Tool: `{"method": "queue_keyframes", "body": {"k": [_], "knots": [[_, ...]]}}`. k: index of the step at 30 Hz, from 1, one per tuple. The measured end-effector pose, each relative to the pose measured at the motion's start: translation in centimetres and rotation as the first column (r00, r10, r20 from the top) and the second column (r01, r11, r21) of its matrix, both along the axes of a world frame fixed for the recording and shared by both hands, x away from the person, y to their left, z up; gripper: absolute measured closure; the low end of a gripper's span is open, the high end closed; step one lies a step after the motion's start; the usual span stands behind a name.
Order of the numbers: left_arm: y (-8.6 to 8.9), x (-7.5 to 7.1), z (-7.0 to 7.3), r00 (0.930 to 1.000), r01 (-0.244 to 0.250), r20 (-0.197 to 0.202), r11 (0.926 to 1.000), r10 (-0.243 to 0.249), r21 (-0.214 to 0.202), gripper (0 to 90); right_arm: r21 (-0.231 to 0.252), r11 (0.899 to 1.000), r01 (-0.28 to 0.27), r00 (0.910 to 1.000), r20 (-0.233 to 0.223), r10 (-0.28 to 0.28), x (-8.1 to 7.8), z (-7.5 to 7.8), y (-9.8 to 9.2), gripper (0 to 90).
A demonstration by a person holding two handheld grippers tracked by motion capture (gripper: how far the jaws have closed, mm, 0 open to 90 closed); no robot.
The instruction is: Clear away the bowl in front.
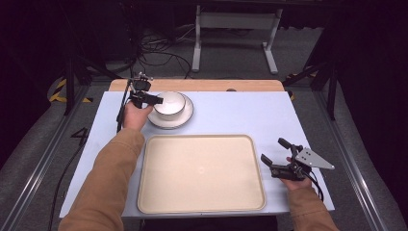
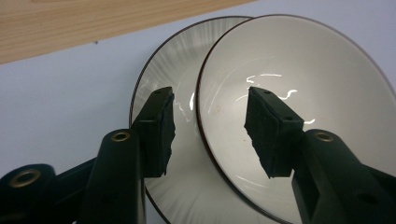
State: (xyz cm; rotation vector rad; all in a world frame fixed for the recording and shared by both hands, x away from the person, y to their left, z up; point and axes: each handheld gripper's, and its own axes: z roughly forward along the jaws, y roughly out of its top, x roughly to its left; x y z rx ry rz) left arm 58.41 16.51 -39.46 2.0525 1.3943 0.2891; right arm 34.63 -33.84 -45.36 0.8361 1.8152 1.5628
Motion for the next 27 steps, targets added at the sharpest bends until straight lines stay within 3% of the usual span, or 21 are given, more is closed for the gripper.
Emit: {"method": "queue_keyframes", "body": {"k": [4,17,20,27], "knots": [[-0.3,0.1,-0.4,0.9998,-0.010,-0.015,0.9995,0.010,0.029,57.1,0.000,1.000,-0.001,1.0000,-0.001,0.001,0.0,0.0,0.0,7.6],[-0.6,0.4,-1.0,0.9985,-0.015,-0.052,0.9992,0.017,0.038,70.6,-0.003,1.000,0.000,1.0000,-0.001,0.000,0.0,0.0,0.0,7.6],[-0.8,0.5,-1.2,0.9981,-0.008,-0.060,0.9984,0.011,0.056,75.1,-0.006,1.000,-0.002,1.0000,0.000,0.002,0.0,0.0,0.0,7.6],[-1.3,0.6,-1.1,0.9961,-0.054,-0.064,0.9942,0.060,0.092,81.2,-0.007,1.000,-0.003,1.0000,-0.002,0.003,0.0,0.0,0.1,7.7]]}}
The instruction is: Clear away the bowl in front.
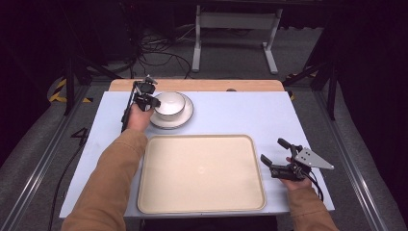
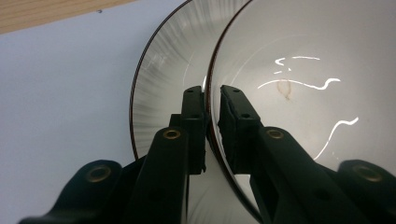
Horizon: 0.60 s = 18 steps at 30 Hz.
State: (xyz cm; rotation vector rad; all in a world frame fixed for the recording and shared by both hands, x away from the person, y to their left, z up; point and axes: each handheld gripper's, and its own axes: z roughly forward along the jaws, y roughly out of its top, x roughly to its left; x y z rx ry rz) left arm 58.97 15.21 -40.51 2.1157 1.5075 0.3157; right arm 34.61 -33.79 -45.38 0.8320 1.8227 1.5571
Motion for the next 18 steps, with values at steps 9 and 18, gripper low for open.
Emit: {"method": "queue_keyframes", "body": {"k": [9,18], "knots": [[-0.01,0.04,0.07,0.9996,-0.026,-0.010,0.9995,0.026,-0.019,83.0,0.000,1.000,-0.001,1.0000,0.000,0.001,0.00,0.00,-0.02,7.7],[0.13,0.01,0.36,0.9982,-0.054,-0.028,0.9973,0.052,-0.050,83.4,0.001,1.000,-0.003,1.0000,-0.001,0.003,0.01,-0.01,-0.01,7.7]]}}
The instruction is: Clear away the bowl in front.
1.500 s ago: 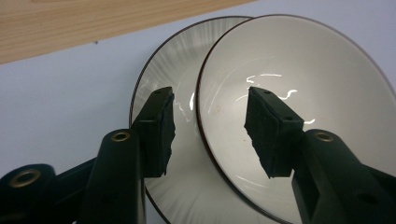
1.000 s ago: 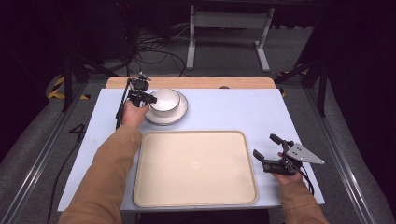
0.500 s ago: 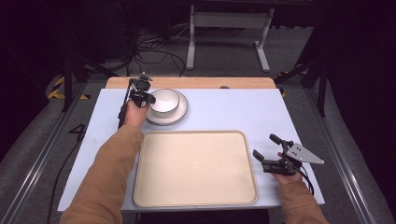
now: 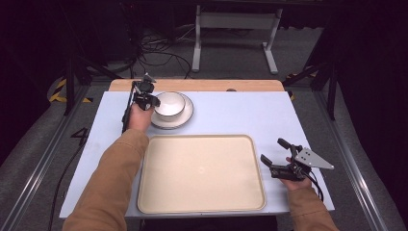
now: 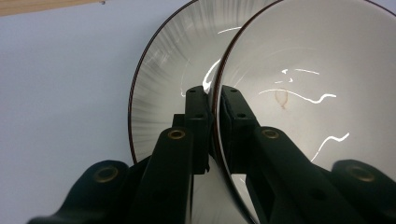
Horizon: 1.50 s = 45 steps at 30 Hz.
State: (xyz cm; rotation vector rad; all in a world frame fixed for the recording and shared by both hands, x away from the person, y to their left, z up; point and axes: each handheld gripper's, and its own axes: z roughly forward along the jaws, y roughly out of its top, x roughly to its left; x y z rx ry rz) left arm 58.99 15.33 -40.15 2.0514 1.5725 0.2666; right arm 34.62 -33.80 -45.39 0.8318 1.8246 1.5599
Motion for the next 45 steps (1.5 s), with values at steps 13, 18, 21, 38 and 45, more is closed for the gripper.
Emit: {"method": "queue_keyframes", "body": {"k": [13,18,21,38,45], "knots": [[0.1,-0.5,1.7,0.9999,0.016,0.004,0.9998,-0.016,0.009,82.7,0.001,1.000,-0.003,1.0000,0.000,0.003,0.0,0.0,0.0,7.9],[0.3,-0.9,2.6,0.9993,0.037,0.010,0.9993,-0.036,-0.008,82.4,0.002,1.000,-0.002,1.0000,0.000,0.002,0.0,0.0,0.0,7.9],[0.4,-1.1,3.1,0.9987,0.050,0.009,0.9986,-0.050,-0.018,82.1,0.003,1.000,-0.003,1.0000,0.000,0.003,0.0,0.0,0.0,7.9],[1.0,-2.9,6.0,0.9961,0.083,0.032,0.9965,-0.082,-0.013,82.0,0.004,1.000,0.005,0.9999,0.015,-0.005,-0.1,0.1,0.0,7.9],[0.7,-3.7,7.5,0.9920,0.119,0.043,0.9928,-0.119,-0.011,82.0,0.006,1.000,0.002,0.9999,0.016,-0.002,-0.1,0.1,0.0,7.8]]}}
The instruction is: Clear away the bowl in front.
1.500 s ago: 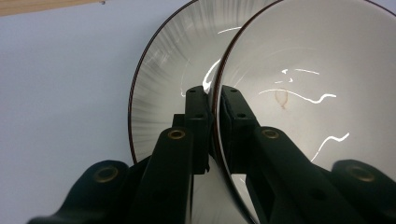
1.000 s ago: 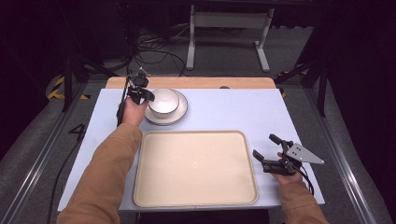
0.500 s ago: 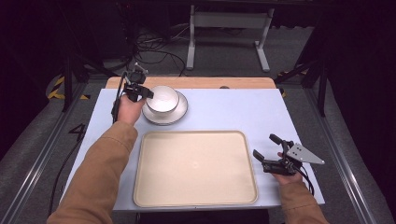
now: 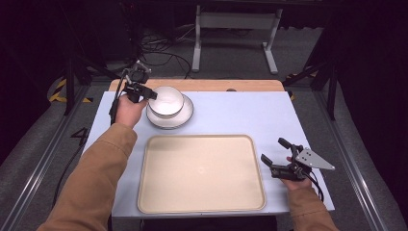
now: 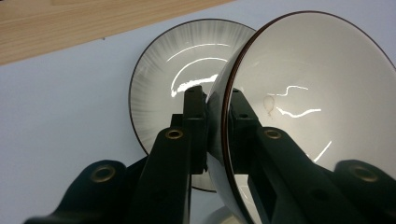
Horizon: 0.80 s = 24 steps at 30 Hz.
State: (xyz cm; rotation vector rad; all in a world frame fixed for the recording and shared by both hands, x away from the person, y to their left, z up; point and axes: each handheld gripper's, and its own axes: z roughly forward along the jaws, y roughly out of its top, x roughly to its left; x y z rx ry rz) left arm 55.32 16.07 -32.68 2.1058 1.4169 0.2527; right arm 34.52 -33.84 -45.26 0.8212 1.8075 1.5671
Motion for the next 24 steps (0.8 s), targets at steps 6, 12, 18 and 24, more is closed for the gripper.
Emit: {"method": "queue_keyframes", "body": {"k": [6,12,18,24], "knots": [[-0.3,-0.8,1.0,0.9994,0.034,0.003,0.9993,-0.034,0.013,81.9,0.004,1.000,-0.002,1.0000,-0.001,0.002,0.0,0.0,0.0,7.8],[-0.6,-1.8,2.1,0.9963,0.085,0.009,0.9963,-0.085,0.004,81.8,0.003,1.000,0.000,1.0000,-0.003,0.000,0.0,0.0,0.0,7.8],[-1.0,-2.8,3.3,0.9906,0.135,0.019,0.9908,-0.135,0.012,81.7,0.003,1.000,0.001,1.0000,-0.004,-0.001,0.0,0.0,-0.1,7.8],[-1.5,-3.5,3.9,0.9833,0.182,0.000,0.9831,-0.182,0.020,81.7,0.005,1.000,0.001,1.0000,-0.005,-0.001,0.0,0.0,-0.1,7.8]]}}
